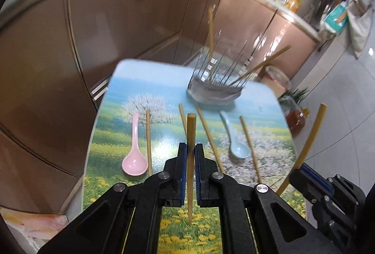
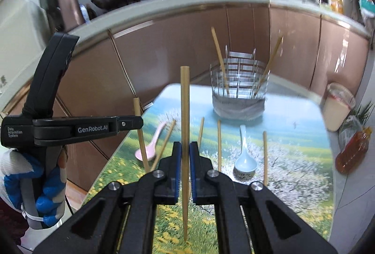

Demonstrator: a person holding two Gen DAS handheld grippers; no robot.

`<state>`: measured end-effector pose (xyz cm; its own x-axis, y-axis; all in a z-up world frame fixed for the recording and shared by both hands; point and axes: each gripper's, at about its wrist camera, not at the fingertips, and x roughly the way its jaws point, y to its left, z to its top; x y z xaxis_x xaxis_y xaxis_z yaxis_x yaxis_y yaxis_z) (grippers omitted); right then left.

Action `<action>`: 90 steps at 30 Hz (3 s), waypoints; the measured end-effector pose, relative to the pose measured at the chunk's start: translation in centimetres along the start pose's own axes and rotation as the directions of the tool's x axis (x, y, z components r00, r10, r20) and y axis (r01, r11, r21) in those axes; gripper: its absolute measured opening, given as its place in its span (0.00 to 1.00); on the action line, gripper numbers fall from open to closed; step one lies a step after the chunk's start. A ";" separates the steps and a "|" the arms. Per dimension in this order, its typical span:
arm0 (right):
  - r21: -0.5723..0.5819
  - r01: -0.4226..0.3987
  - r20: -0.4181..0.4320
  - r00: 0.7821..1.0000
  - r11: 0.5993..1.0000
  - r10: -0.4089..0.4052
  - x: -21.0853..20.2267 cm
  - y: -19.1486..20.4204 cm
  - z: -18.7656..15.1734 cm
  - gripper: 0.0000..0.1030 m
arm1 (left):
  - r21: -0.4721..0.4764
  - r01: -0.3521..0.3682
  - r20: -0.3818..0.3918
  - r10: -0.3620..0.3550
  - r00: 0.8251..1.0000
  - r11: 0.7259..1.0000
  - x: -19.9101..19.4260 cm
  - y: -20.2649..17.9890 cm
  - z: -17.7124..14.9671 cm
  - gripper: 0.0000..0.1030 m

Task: Organize utensils
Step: 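Lift both held chopsticks and carry them over the wire holder, then open both tools to drop the chopsticks into the wire holder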

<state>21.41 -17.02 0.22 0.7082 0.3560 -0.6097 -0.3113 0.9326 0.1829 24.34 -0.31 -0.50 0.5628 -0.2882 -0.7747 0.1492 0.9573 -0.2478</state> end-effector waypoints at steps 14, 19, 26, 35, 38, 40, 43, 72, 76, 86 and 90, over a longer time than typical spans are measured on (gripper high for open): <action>-0.048 0.038 0.196 0.980 0.998 -0.028 -7.0 0.3 7.2 0.06 | 0.054 0.089 0.232 -0.099 0.968 0.995 -8.9 -3.6 6.0 0.06; -0.048 0.054 0.270 0.962 0.997 -0.039 -6.5 -1.2 12.5 0.06 | 0.066 0.094 0.312 -0.111 0.944 0.993 -9.5 -4.4 11.4 0.06; -0.036 0.097 0.365 0.928 0.995 -0.077 -2.8 -4.0 18.8 0.06 | 0.082 0.062 0.394 -0.089 0.915 0.995 -7.1 -5.6 17.0 0.06; 0.005 0.154 0.373 0.916 0.988 -0.145 6.5 -9.0 20.4 0.06 | 0.089 0.014 0.419 -0.050 0.907 0.996 2.0 -6.8 20.4 0.06; 0.020 0.159 0.357 0.921 0.987 -0.155 9.5 -10.7 19.6 0.06 | 0.087 0.027 0.411 -0.060 0.910 0.996 5.2 -6.4 20.5 0.06; 0.025 0.162 0.347 0.924 0.987 -0.160 11.1 -11.4 18.8 0.06 | 0.084 0.029 0.408 -0.061 0.911 0.996 7.0 -6.1 20.3 0.06; 0.037 0.158 0.328 0.931 0.987 -0.161 13.1 -12.2 17.6 0.06 | 0.089 0.029 0.397 -0.063 0.915 0.996 9.5 -5.8 19.6 0.06; -0.013 0.184 0.306 0.936 0.983 -0.171 14.0 -12.3 15.6 0.07 | 0.067 -0.034 0.342 0.009 0.940 0.997 12.8 -4.0 17.0 0.06; 0.000 0.181 0.317 0.933 0.983 -0.172 13.0 -12.6 15.7 0.08 | 0.063 -0.036 0.340 0.013 0.940 0.997 12.5 -4.0 16.8 0.06; 0.012 0.192 0.333 0.925 0.981 -0.184 9.4 -12.2 15.4 0.11 | 0.055 -0.045 0.364 0.022 0.931 0.997 10.0 -4.3 16.0 0.41; 0.017 0.197 0.342 0.920 0.980 -0.191 7.1 -11.7 14.9 0.17 | 0.064 -0.049 0.380 0.021 0.925 0.997 7.7 -4.4 15.4 0.46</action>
<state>39.57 -24.51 5.26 0.9278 0.1701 -0.3320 -0.1547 0.9853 0.0724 40.49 -6.35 3.57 0.8326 -0.2376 -0.5004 0.1734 0.9697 -0.1719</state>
